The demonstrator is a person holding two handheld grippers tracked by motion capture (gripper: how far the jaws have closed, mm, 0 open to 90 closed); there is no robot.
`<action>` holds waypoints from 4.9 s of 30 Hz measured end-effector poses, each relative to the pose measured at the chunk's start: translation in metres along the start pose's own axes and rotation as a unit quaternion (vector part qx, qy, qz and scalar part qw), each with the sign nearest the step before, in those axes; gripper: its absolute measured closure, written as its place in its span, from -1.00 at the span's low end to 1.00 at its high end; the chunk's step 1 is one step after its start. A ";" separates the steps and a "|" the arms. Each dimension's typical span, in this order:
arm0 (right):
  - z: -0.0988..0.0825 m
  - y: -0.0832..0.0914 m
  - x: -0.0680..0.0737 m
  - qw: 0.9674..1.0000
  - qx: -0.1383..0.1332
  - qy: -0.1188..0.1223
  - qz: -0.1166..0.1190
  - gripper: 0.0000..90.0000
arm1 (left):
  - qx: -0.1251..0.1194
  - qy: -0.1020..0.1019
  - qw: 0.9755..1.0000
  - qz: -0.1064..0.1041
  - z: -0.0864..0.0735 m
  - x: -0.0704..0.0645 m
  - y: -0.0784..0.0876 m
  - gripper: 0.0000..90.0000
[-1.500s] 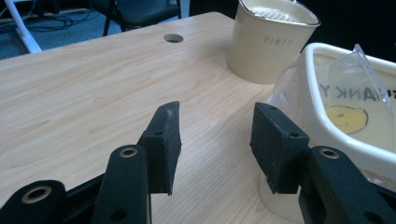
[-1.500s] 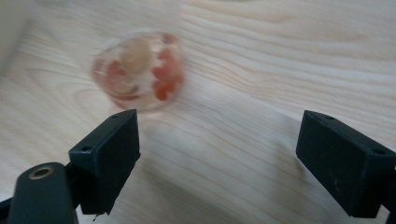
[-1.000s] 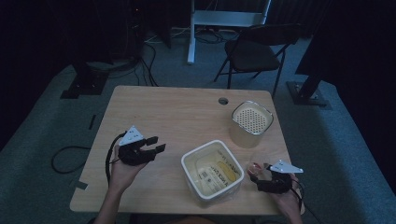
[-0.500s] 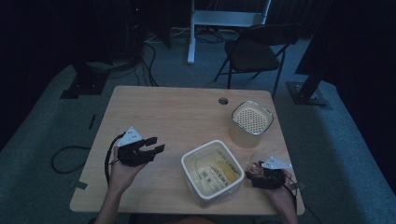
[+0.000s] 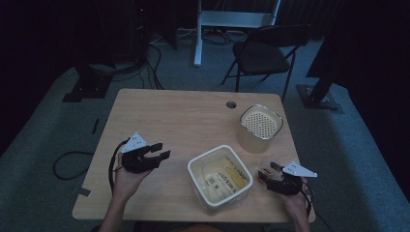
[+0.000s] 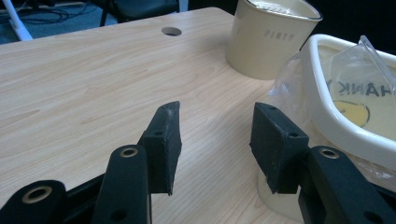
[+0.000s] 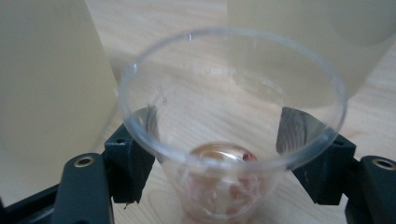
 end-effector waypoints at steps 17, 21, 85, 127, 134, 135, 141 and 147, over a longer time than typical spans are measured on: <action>0.005 0.003 0.008 0.999 -0.020 0.003 0.035 -0.43 | 0.002 0.001 1.000 0.001 -0.001 0.000 -0.001 0.20; 0.006 0.005 0.009 0.999 -0.025 -0.001 0.041 -0.46 | 0.002 0.001 1.000 0.001 -0.001 0.000 -0.001 0.20; 0.154 0.036 -0.049 0.983 -0.145 -0.031 -0.110 -0.32 | 0.059 0.001 0.996 0.066 -0.053 -0.001 -0.022 0.14; 0.201 -0.011 -0.054 0.965 -0.077 0.112 -0.222 -0.23 | 0.089 0.018 0.994 0.060 -0.087 -0.008 -0.037 0.15; 0.202 -0.020 -0.046 0.953 -0.049 0.170 -0.244 -0.22 | 0.086 0.021 0.994 0.064 -0.088 -0.006 -0.035 0.15; 0.202 -0.022 -0.045 0.951 -0.043 0.180 -0.248 -0.22 | 0.087 0.021 0.994 0.064 -0.088 -0.006 -0.034 0.15; 0.199 -0.030 -0.041 0.933 -0.009 0.239 -0.268 -0.22 | 0.089 0.021 0.994 0.061 -0.088 -0.007 -0.035 0.15; 0.198 -0.035 -0.041 0.908 0.024 0.298 -0.292 -0.22 | 0.089 0.022 0.994 0.061 -0.089 -0.007 -0.036 0.15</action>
Point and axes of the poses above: each handheld gripper's, and its own axes: y roughly backward along the jaws, z roughly out of its top, x roughly to its left, the point moved 6 cm from there along -y, roughly forward along the jaws, and after that the axes turned 13 degrees about -y, right-handed, at the moved point
